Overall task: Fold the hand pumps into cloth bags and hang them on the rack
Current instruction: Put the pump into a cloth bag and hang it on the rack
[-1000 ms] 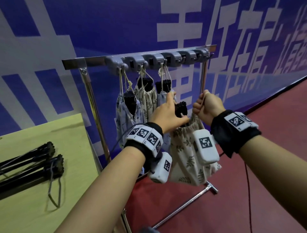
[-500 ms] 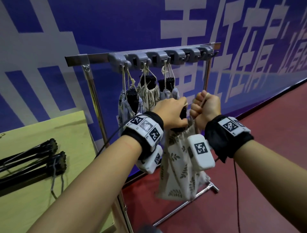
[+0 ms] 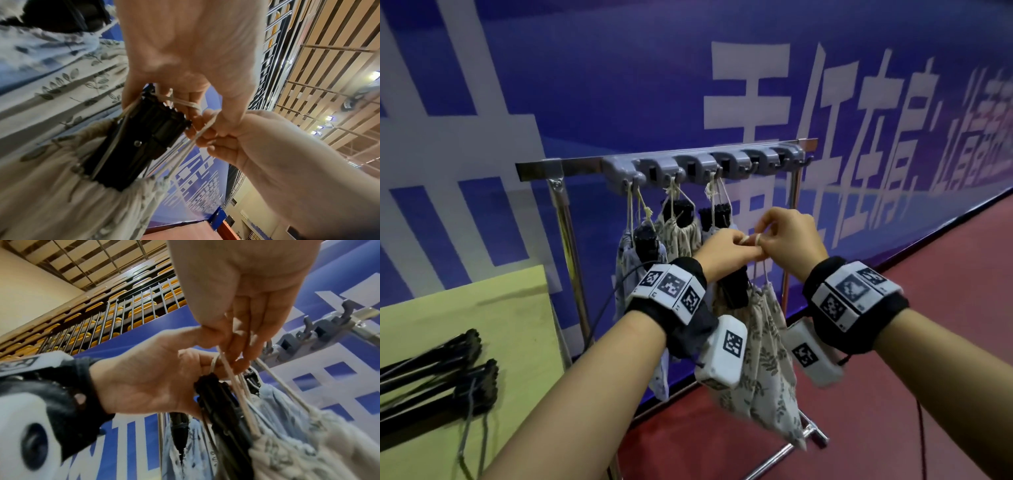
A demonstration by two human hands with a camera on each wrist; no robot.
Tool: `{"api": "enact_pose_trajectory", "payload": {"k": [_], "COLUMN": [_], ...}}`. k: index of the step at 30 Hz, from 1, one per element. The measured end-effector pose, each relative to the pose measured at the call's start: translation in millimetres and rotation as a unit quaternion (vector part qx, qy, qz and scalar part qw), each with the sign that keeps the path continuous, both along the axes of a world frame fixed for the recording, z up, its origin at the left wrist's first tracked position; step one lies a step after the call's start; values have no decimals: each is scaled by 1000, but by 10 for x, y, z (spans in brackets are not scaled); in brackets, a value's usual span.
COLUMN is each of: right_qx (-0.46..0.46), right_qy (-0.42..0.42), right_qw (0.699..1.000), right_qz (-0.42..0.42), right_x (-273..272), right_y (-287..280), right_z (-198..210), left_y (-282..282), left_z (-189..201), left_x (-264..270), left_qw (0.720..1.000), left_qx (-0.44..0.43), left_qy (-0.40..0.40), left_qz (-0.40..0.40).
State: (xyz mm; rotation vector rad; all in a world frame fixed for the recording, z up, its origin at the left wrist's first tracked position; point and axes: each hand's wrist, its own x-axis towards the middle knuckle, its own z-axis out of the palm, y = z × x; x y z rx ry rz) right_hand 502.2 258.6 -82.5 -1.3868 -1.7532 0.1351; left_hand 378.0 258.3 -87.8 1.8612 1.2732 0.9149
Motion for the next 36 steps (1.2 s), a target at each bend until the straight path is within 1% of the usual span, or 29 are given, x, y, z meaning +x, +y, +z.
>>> {"api": "enact_pose_trajectory", "payload": {"k": [4, 8, 9, 10, 12, 13, 14, 16, 17, 18, 20, 22, 24, 26, 29, 32, 33, 36], "right_qx": [-9, 4, 7, 0, -61, -106, -146, -197, -198, -190, -176, -171, -158, -135, -106, -87, -91, -118], "right_qy": [14, 27, 22, 14, 15, 48, 108, 254, 302, 328, 337, 317, 310, 316, 306, 229, 207, 173], "right_qw": [1000, 999, 999, 1000, 997, 989, 975, 931, 914, 905, 900, 904, 909, 918, 938, 968, 973, 977], "right_qz": [-13, -29, -25, -9, 54, 93, 131, 175, 183, 191, 215, 230, 229, 199, 126, 50, 36, 37], "right_x": [146, 246, 282, 315, 391, 423, 446, 465, 484, 511, 560, 601, 584, 535, 437, 321, 285, 194], "right_y": [107, 262, 313, 354, 487, 546, 595, 676, 713, 763, 868, 1018, 1137, 1274, 1561, 1852, 1915, 2061], "right_z": [12, 39, 64, 86, 92, 77, 73, 60, 66, 69, 104, 149, 236, 342, 446, 462, 462, 411], "left_y": [119, 247, 295, 326, 444, 501, 554, 670, 719, 773, 894, 1019, 1120, 1203, 1327, 1490, 1510, 1547], "left_z": [105, 229, 253, 276, 323, 361, 424, 531, 581, 625, 708, 789, 868, 945, 1034, 1031, 1017, 945], "left_x": [92, 275, 316, 336, 349, 362, 388, 468, 507, 541, 575, 577, 570, 589, 565, 522, 509, 470], "left_qw": [999, 996, 997, 997, 990, 982, 977, 977, 978, 979, 980, 981, 984, 988, 986, 981, 981, 978], "left_qx": [-8, -39, -50, -68, -107, -128, -141, -141, -139, -136, -132, -131, -122, -100, -77, -86, -89, -93], "left_qy": [30, 72, 56, 20, -91, -136, -160, -160, -154, -152, -150, -141, -126, -114, -125, -139, -137, -133], "left_qz": [16, -16, -17, -14, -11, -12, -10, 0, 2, 3, 0, 4, 14, 34, 74, 100, 108, 128]}}
